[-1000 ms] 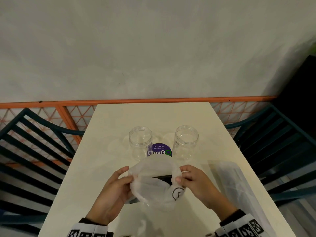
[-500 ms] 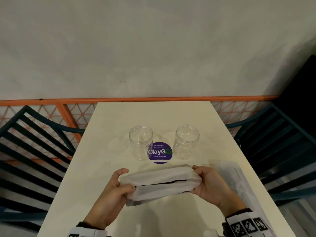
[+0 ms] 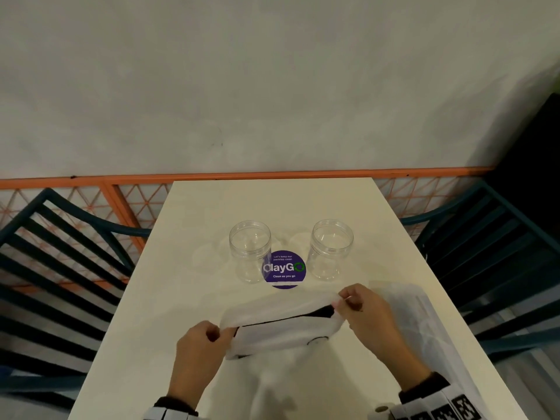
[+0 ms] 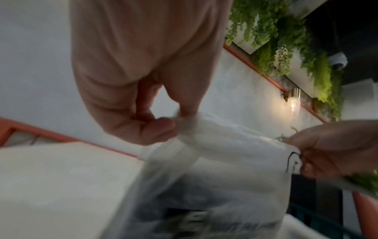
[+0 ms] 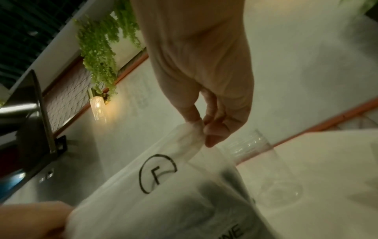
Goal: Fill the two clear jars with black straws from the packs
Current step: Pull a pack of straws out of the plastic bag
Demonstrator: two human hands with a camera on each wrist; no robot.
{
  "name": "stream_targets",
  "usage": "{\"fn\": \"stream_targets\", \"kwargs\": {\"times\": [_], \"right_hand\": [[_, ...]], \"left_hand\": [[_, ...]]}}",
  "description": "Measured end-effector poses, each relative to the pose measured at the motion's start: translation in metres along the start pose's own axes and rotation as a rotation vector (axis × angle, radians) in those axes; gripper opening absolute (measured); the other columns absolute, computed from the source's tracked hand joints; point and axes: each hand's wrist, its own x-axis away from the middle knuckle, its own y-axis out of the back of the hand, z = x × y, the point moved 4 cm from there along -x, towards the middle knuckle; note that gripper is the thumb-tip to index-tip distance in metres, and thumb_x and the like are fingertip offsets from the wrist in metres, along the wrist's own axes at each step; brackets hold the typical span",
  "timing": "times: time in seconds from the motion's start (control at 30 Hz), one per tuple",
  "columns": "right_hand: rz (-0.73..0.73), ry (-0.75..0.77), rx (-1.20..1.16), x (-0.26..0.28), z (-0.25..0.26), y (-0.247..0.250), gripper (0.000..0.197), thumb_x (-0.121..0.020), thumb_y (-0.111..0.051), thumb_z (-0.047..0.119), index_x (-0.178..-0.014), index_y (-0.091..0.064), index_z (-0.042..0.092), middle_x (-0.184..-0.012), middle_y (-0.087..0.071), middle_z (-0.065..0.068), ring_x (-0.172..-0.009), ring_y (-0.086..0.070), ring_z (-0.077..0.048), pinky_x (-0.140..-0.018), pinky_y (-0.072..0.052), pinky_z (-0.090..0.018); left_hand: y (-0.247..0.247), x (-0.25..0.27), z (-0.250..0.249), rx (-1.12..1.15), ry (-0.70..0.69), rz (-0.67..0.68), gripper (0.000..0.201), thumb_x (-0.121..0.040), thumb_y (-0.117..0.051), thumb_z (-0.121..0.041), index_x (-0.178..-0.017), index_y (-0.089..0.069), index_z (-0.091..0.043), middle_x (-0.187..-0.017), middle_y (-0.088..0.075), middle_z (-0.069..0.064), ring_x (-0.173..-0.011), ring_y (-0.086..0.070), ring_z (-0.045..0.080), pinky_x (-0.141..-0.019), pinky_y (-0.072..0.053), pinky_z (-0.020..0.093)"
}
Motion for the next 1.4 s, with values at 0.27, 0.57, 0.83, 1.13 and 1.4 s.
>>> {"fn": "stream_targets", "kwargs": {"times": [0.27,0.57,0.83,1.13,1.4], "right_hand": [[0.362,-0.248,-0.318,0.005,-0.007,-0.023,0.005,-0.085,-0.064,0.012,-0.086,-0.06,0.014,-0.061,-0.062,0.007,-0.048,-0.048,-0.003,-0.047,-0.036,-0.014],[0.432,-0.615,-0.996,-0.009,-0.043,-0.009,0.026,-0.087,-0.051,0.003,-0.066,-0.043,0.016,-0.053,-0.047,0.002,-0.034,-0.031,-0.007,-0.031,-0.026,-0.018],[0.503,-0.482,-0.969,-0.007,-0.035,0.001,0.027,-0.061,-0.078,0.012,-0.064,-0.051,0.011,-0.055,-0.041,-0.001,-0.044,-0.033,-0.01,-0.045,-0.032,-0.022],[0.283,-0.259,-0.082,0.002,-0.019,-0.001,0.009,-0.089,-0.054,0.015,-0.088,-0.045,0.015,-0.082,-0.052,-0.001,-0.072,-0.045,-0.012,-0.058,-0.035,-0.022],[-0.016,-0.029,0.292,0.007,-0.012,-0.002,0.02,-0.092,-0.049,0.011,-0.079,-0.034,0.015,-0.064,-0.037,0.005,-0.055,-0.033,-0.006,-0.044,-0.029,-0.015]], "left_hand": [[-0.01,-0.003,0.001,0.616,0.258,0.19,0.018,-0.086,-0.06,-0.015,-0.076,-0.066,-0.002,-0.063,-0.053,0.007,-0.059,-0.039,0.015,-0.058,-0.035,0.024],[-0.001,-0.001,0.008,0.86,0.485,0.468,0.014,-0.068,-0.053,-0.005,-0.055,-0.053,-0.011,-0.052,-0.036,0.001,-0.05,-0.03,0.013,-0.053,-0.028,0.025],[-0.004,0.011,-0.001,0.733,0.372,0.523,0.011,-0.059,-0.061,-0.019,-0.062,-0.051,-0.019,-0.061,-0.039,-0.004,-0.06,-0.026,0.014,-0.059,-0.026,0.028],[-0.013,-0.003,0.001,0.142,0.021,0.245,0.025,-0.077,-0.067,-0.019,-0.066,-0.048,-0.007,-0.067,-0.047,0.008,-0.064,-0.044,0.02,-0.063,-0.039,0.035],[-0.015,0.004,-0.012,-0.047,-0.219,0.153,0.031,-0.081,-0.051,0.003,-0.065,-0.049,-0.024,-0.088,-0.049,0.003,-0.067,-0.051,0.017,-0.059,-0.039,0.018]]}}
